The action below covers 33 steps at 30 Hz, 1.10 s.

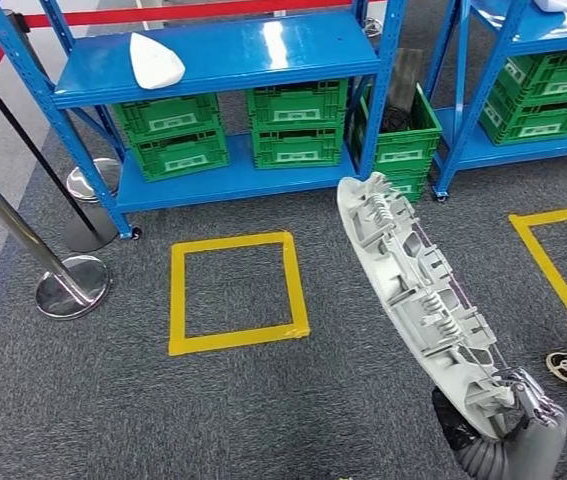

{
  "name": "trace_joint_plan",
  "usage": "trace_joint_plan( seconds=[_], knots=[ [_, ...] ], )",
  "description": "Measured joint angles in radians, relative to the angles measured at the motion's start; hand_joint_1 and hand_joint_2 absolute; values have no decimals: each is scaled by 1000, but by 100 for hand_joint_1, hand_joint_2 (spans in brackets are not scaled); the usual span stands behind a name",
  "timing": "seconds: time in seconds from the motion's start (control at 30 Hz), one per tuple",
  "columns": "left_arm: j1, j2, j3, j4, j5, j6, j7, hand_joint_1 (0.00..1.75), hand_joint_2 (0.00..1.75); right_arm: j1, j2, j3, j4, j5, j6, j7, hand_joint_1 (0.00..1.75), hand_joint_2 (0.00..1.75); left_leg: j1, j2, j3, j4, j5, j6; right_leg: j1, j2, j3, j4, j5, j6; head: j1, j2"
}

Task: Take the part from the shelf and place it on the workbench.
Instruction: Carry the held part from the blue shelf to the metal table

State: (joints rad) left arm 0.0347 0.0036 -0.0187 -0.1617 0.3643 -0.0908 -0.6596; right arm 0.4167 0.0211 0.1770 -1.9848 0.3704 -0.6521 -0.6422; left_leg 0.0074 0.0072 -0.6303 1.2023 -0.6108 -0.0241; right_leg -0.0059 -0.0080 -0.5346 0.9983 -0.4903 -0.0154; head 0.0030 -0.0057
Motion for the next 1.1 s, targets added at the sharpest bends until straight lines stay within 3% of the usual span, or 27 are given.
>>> trace_joint_plan(
  seconds=[0.03,0.07,0.1,0.17,0.23,0.27,0.37,0.43,0.5,0.53,0.57,0.6,0.63,0.7,0.73,0.77,0.87,0.9,0.97,1.03,1.07,1.1],
  knots=[
    [0,0,0,0,0,0,-1,0,175,1,0,0,0,0,0,0,175,175,0,0,-17,56,-26,0,3,0,-10,2,6,-3,-1,0],
    [0,0,0,0,0,0,-1,0,175,1,0,0,0,0,1,1,175,175,0,0,-19,82,-33,2,7,0,-21,5,12,-4,-2,0],
    [1,1,0,0,0,0,-2,0,175,2,0,1,0,0,1,1,175,175,-1,0,-2,67,-22,6,10,0,-30,9,17,-5,-3,0],
    [0,1,0,0,0,0,-2,0,175,2,0,1,0,0,1,1,175,175,-6,-2,78,-62,32,22,15,2,-45,14,26,-4,-4,0],
    [-2,2,0,0,0,0,-2,0,175,2,-1,1,0,0,1,3,175,175,-13,-1,145,-184,66,38,20,1,-54,18,34,2,-3,0],
    [-3,2,0,0,0,0,-3,0,175,2,-1,1,0,0,2,4,175,175,-17,0,156,-211,71,43,19,0,-57,19,39,7,-3,0],
    [-2,1,0,0,0,0,-4,0,175,4,-3,1,0,5,6,13,175,175,-19,2,148,-222,93,53,15,-1,-64,21,46,25,-4,0],
    [-1,-2,0,0,0,0,-5,0,175,6,-7,1,0,9,7,17,175,175,-12,6,135,-232,113,62,13,3,-86,67,-2,38,-1,0],
    [-2,-4,0,0,0,0,-5,0,175,6,-10,1,0,12,7,19,175,175,-9,7,114,-232,128,66,5,6,-123,179,-93,50,5,0],
    [-2,-4,0,0,-1,0,-5,0,175,7,-12,2,0,13,7,19,175,175,-8,8,103,-231,136,65,1,6,-136,239,-128,55,7,0],
    [-2,-5,0,0,-1,0,-5,0,175,8,-14,2,0,14,7,20,175,175,-7,8,92,-229,143,63,-4,6,-139,278,-142,60,8,0],
    [-2,-6,-1,0,-1,0,-5,0,175,9,-16,2,0,15,7,21,175,175,-6,9,81,-227,150,59,-7,6,-126,287,-134,64,8,0],
    [-2,-7,-1,0,-1,-1,-5,0,175,9,-17,2,0,16,7,21,175,175,-3,8,70,-223,156,55,-11,5,-94,258,-110,68,8,0],
    [-2,-8,-2,0,-2,-1,-5,0,175,8,-20,2,0,17,7,23,175,175,1,7,52,-212,164,45,-16,7,5,126,-63,75,9,0],
    [-3,-8,-2,0,-2,-1,-5,0,175,7,-21,2,0,18,7,23,175,175,1,7,45,-206,168,39,-16,11,48,62,-58,74,10,0],
    [-4,-8,-2,0,-2,-1,-5,0,175,7,-22,2,0,18,7,22,175,175,0,5,39,-200,173,32,-15,14,71,18,-62,71,11,0],
    [-5,-8,-2,0,-2,-1,-6,0,175,8,-24,1,0,19,7,23,175,175,1,0,25,-191,186,15,-13,16,64,-4,-67,49,12,0],
    [-4,-8,-2,1,-2,-1,-6,0,175,9,-24,1,0,19,7,23,175,175,3,-1,20,-180,175,11,-13,13,60,-4,-63,40,10,0],
    [-3,-9,-3,1,-3,-2,-6,0,175,8,-24,0,0,21,7,23,175,175,5,-2,-4,-104,107,4,-12,5,49,-5,-52,23,4,0],
    [-2,-8,-3,1,-3,-2,-6,0,175,8,-24,0,0,22,9,24,175,175,4,-3,-39,24,23,1,-6,-2,36,-4,-42,10,-4,0],
    [-2,-8,-3,1,-2,-2,-6,0,175,9,-24,0,0,23,9,24,175,175,4,-3,-46,71,3,2,-2,-5,31,-3,-36,7,-7,0],
    [-2,-8,-3,1,-2,-3,-6,0,175,9,-25,0,0,23,10,24,175,175,2,-3,-39,86,5,6,2,-8,26,-1,-32,4,-9,0]
  ],
)
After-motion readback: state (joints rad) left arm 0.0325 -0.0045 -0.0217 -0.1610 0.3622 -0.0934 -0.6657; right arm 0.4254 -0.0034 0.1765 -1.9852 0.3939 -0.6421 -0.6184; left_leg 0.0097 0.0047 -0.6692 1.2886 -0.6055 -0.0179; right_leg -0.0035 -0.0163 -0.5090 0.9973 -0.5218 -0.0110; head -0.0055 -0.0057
